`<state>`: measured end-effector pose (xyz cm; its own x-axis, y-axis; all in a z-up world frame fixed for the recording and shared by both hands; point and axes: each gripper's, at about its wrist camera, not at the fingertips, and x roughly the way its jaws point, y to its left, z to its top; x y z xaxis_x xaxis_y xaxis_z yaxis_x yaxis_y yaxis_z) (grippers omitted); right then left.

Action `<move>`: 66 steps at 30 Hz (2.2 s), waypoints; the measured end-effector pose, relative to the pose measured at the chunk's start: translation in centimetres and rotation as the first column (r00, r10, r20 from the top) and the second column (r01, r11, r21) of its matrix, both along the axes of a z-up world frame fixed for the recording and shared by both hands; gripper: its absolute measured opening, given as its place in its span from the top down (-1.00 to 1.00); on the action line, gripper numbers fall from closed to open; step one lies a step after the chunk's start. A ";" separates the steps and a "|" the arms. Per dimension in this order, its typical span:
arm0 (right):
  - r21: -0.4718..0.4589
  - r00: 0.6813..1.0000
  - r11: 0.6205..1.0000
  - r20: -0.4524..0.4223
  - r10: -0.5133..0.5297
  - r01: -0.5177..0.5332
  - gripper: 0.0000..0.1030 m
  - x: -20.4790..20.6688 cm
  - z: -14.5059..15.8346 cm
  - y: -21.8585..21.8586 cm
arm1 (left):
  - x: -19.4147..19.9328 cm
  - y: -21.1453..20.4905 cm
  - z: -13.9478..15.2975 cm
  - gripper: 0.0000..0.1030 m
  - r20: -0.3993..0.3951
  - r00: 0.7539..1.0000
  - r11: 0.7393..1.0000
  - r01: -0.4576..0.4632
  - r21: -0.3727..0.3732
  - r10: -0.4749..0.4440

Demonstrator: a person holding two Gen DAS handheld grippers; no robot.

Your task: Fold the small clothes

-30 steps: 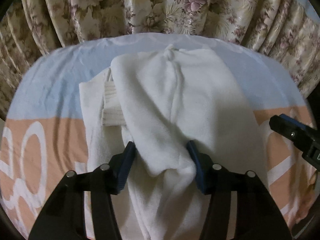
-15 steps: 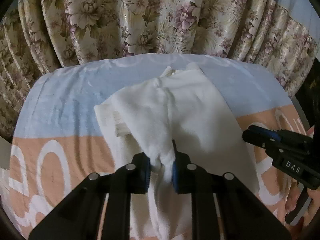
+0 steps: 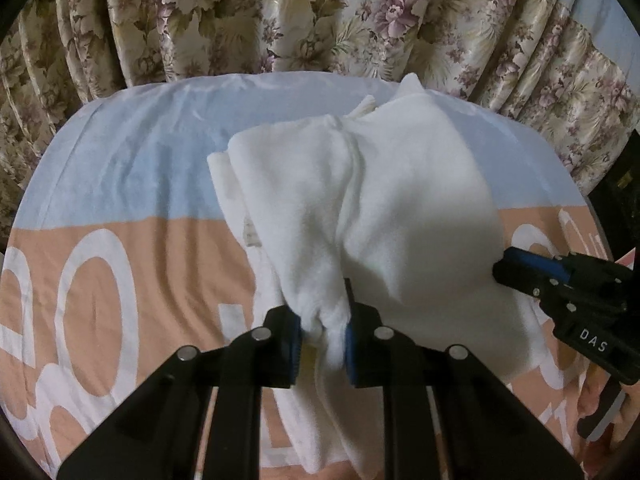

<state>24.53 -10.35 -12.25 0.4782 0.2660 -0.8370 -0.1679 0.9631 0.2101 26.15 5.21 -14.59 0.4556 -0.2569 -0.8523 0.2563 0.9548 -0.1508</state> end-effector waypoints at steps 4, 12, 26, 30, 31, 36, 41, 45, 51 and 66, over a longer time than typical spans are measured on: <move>-0.001 1.000 1.000 -0.005 0.023 -0.023 0.63 -0.3 0.0 0.5 | 0.6 1.0 0.4 0.65 -0.013 1.000 1.000 0.004 -0.023 -0.004; 0.012 1.000 1.000 0.001 0.012 -0.012 0.54 -1.0 0.2 0.0 | -0.2 -0.7 0.3 0.52 0.019 0.999 0.997 0.041 0.058 -0.042; 0.036 0.998 0.998 -0.010 -0.057 0.057 0.38 -2.8 0.5 -3.0 | -6.5 -2.6 0.8 0.21 0.007 0.996 0.994 0.084 0.072 -0.085; 0.047 0.999 0.998 -0.013 -0.048 0.048 0.38 -3.3 0.5 -2.6 | -6.3 -2.8 -0.4 0.85 -0.045 0.995 0.994 0.097 0.055 -0.094; 0.047 0.999 0.998 -0.011 -0.040 0.041 0.38 -3.4 0.5 -2.4 | -6.2 -2.8 -0.4 0.86 -0.043 0.994 0.993 0.102 0.066 -0.100; 0.049 1.000 0.998 -0.008 0.025 -0.025 0.47 -4.0 0.8 -0.9 | -6.3 -1.6 1.8 0.86 -0.010 0.993 0.989 0.114 0.094 -0.114; -0.023 0.997 0.996 -0.021 0.080 -0.080 0.67 -4.9 -0.1 1.0 | -6.2 -0.4 0.8 0.85 -0.048 0.992 0.989 0.117 0.085 -0.113; -0.032 0.996 0.996 -0.036 0.078 -0.079 0.72 -5.1 -1.6 0.6 | -6.0 0.3 -0.5 0.84 -0.067 0.993 0.994 0.099 0.040 -0.097; -0.007 0.996 0.997 -0.039 0.076 -0.077 0.76 -4.9 -1.8 0.2 | -5.7 0.4 -0.7 0.74 -0.073 0.994 0.996 0.084 0.025 -0.082; 0.037 0.998 0.999 0.063 0.027 -0.029 0.67 -1.8 2.7 -1.6 | -3.3 0.0 3.7 -0.21 0.075 0.997 0.994 -0.013 0.105 0.005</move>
<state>22.71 -11.98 -9.57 0.5209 0.3109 -0.7950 -0.2089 0.9494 0.2344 22.82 5.23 -10.90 0.5208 -0.1633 -0.8379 0.2543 0.9666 -0.0303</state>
